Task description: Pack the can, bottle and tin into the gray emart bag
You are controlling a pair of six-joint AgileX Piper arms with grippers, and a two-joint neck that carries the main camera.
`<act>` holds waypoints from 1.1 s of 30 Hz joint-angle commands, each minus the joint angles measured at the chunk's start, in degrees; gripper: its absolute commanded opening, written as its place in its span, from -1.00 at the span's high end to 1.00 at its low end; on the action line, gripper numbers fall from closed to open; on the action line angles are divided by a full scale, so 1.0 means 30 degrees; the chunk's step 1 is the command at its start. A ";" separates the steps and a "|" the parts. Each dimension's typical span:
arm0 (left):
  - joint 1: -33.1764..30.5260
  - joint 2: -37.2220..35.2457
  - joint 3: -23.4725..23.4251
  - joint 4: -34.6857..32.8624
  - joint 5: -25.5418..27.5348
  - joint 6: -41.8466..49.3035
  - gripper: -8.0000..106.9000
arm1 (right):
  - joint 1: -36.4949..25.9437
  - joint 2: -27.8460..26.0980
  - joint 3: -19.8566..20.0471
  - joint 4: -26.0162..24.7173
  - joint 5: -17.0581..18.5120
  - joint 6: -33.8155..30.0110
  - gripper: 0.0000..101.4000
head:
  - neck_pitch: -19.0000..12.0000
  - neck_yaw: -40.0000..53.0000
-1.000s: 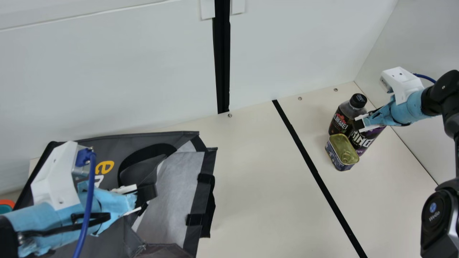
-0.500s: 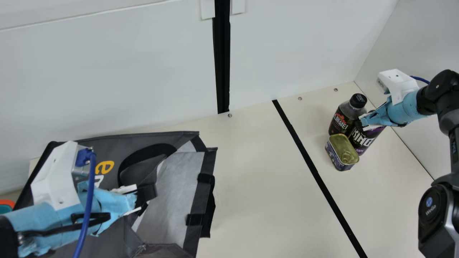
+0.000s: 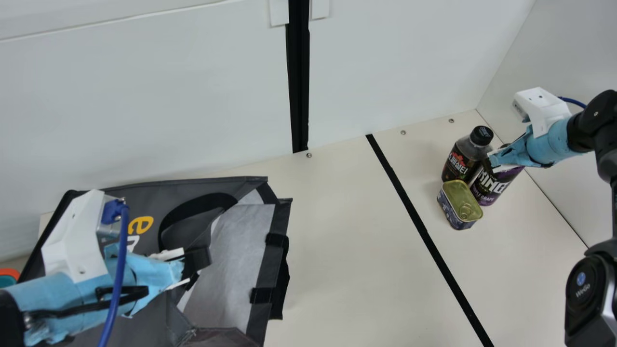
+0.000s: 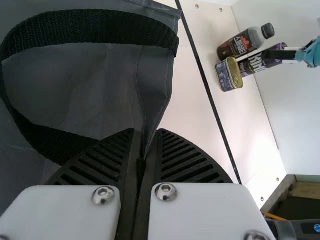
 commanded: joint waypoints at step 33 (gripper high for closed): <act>0.0000 0.0000 0.0000 0.0000 0.0000 0.0000 0.68 | 0.1035 -0.6535 0.3620 -0.1215 0.0736 0.0382 1.00 | -0.0433 -0.0016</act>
